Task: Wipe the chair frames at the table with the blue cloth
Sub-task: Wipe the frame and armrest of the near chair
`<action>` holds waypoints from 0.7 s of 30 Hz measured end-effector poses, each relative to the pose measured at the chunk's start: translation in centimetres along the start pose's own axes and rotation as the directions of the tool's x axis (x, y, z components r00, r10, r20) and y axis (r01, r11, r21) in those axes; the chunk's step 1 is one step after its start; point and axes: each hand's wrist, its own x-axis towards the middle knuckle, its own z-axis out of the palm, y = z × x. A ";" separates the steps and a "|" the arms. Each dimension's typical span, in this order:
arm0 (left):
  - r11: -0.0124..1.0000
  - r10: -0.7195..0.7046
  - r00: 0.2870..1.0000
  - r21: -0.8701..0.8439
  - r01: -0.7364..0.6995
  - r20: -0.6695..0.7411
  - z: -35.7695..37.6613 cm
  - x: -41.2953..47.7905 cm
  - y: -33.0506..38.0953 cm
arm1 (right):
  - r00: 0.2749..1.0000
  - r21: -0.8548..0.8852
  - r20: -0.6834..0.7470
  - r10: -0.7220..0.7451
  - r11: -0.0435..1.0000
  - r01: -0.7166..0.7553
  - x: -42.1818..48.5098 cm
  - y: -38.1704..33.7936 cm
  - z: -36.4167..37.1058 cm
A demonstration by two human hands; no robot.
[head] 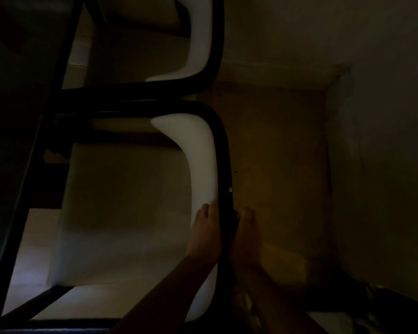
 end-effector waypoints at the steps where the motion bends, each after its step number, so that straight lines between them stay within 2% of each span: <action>1: 1.000 -0.007 1.000 0.003 0.007 -0.018 -0.3 1.7 0.4 | 0.999 -0.005 -0.025 -0.022 1.000 0.022 1.8 -0.7 0.0; 4: 0.997 -0.042 0.994 0.052 0.048 -0.102 -1.5 8.4 1.5 | 0.995 0.024 -0.011 -0.103 0.994 0.104 8.6 -3.3 -0.3; 7: 0.991 -0.001 0.987 0.130 0.022 -0.161 -2.8 13.2 2.7 | 0.983 0.043 0.009 -0.181 0.983 0.181 13.6 -5.8 -1.1; 10: 0.986 -0.038 0.968 0.149 0.077 -0.247 -4.1 18.8 3.1 | 0.971 0.031 0.037 -0.238 0.971 0.237 19.3 -8.5 -0.9; 14: 0.971 -0.120 0.953 0.168 0.171 -0.278 -6.9 26.3 3.5 | 0.956 0.139 0.045 -0.289 0.950 0.280 26.5 -13.3 -0.2; 18: 0.959 -0.188 0.955 0.165 0.228 -0.228 -9.6 32.4 3.3 | 0.928 0.099 0.198 -0.317 0.948 0.302 31.9 -16.4 0.3; 21: 0.964 -0.165 0.963 0.172 0.203 -0.215 -9.8 32.7 3.0 | 0.904 0.169 0.190 -0.383 0.920 0.355 32.5 -16.0 0.2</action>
